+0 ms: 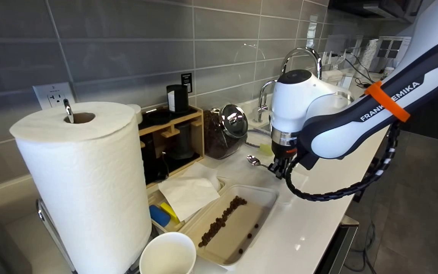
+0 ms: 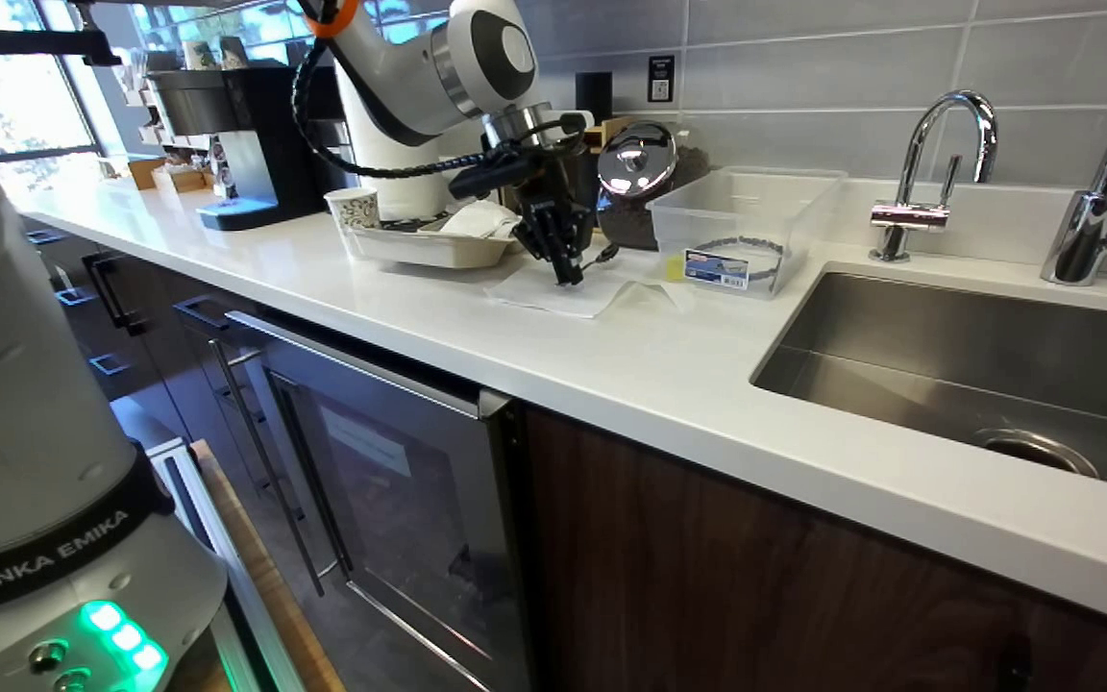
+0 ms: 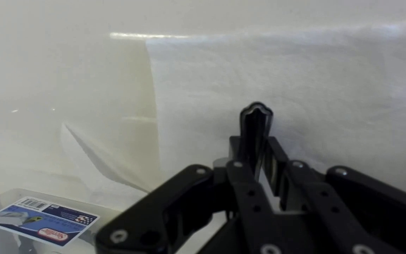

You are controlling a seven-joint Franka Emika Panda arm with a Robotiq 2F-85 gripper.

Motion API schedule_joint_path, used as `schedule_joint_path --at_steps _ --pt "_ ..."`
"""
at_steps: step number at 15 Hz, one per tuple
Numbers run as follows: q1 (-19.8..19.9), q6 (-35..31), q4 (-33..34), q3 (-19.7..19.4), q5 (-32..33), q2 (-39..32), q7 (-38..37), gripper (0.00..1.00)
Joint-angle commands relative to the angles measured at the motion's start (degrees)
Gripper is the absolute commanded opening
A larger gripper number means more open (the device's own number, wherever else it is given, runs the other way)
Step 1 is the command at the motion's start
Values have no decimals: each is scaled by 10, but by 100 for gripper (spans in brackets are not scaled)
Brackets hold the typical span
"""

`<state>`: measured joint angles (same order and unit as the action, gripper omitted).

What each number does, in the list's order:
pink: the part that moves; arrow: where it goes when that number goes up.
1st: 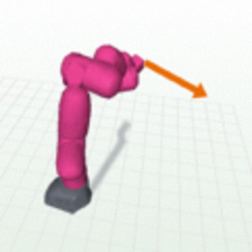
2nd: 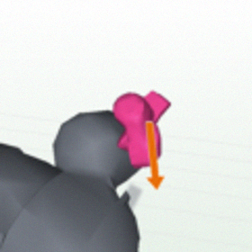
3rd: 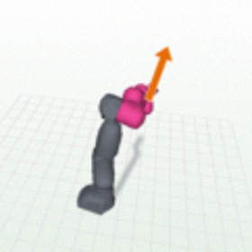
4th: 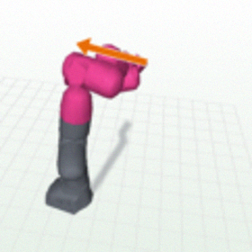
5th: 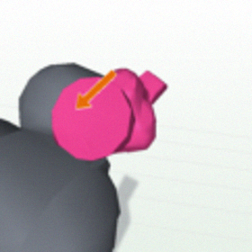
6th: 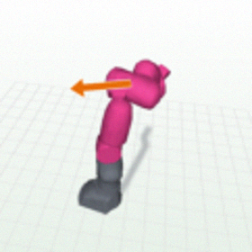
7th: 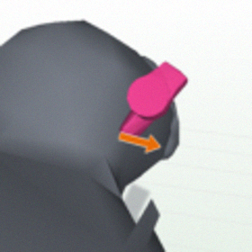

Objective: Put the spoon on the paper towel

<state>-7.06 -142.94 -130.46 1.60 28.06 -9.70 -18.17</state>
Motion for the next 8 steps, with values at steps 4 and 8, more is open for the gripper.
schedule_joint_path --at_steps 4,8 --pt "6 -14 2 -2 -24 -22 42 5" --pt "11 23 1 9 -90 -5 83 57"
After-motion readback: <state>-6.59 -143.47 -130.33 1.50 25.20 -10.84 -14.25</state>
